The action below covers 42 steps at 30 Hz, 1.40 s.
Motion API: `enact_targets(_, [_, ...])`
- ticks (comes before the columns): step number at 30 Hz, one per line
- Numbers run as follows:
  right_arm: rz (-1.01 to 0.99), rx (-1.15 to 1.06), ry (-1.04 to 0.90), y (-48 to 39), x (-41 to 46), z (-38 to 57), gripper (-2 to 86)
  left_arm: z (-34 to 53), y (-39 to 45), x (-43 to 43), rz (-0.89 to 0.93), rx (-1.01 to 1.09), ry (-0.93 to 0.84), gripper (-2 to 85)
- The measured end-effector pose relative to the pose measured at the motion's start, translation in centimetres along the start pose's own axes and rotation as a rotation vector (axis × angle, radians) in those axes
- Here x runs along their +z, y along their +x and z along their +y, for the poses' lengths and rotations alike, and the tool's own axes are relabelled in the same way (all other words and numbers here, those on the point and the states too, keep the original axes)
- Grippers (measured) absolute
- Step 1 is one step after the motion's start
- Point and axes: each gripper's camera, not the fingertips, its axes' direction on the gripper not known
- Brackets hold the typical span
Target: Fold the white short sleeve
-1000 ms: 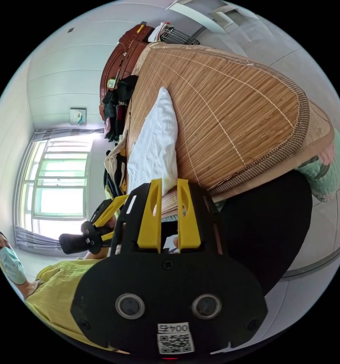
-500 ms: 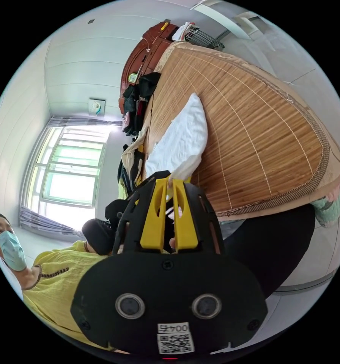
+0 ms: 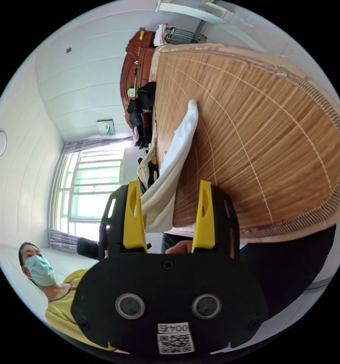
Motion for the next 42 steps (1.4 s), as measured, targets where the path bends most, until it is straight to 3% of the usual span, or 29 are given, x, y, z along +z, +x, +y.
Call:
enact_targets(9, [0.063, 0.049, -0.014, 0.8, 3.8, -4.4, 16.8, 3.5, -0.8, -5.8, 0.056, 0.043, 0.038, 2.2])
enact_targets(14, [0.180, 0.074, 0.026, 1.1, 3.4, -5.8, 5.3, 5.0, -2.0, -7.6, 0.081, 0.033, 0.032, 2.1])
enact_targets(19, [0.038, 0.016, 0.079, -0.8, 0.6, -4.5, 3.7, 5.7, -4.3, -9.2, 0.204, -0.023, 0.034, 1.8])
enact_targets(23, [0.057, 0.001, 0.089, -3.9, -2.5, -3.6, 3.7, 6.1, -5.7, -10.5, 0.262, -0.040, 0.055, 1.6])
enact_targets(28, [0.092, 0.006, 0.055, -7.7, -3.9, -3.6, 3.9, 8.0, -10.3, -12.1, 0.369, -0.192, 0.082, 1.3])
enact_targets(31, [0.108, -0.011, 0.042, -11.3, -3.3, -4.2, 3.9, 10.8, -15.5, -13.7, 0.435, -0.386, 0.141, 1.1])
enact_targets(42, [0.238, -0.166, -0.040, -27.4, 7.8, -7.9, 3.9, 19.5, -27.7, -18.5, 0.193, -0.674, 0.195, 1.7])
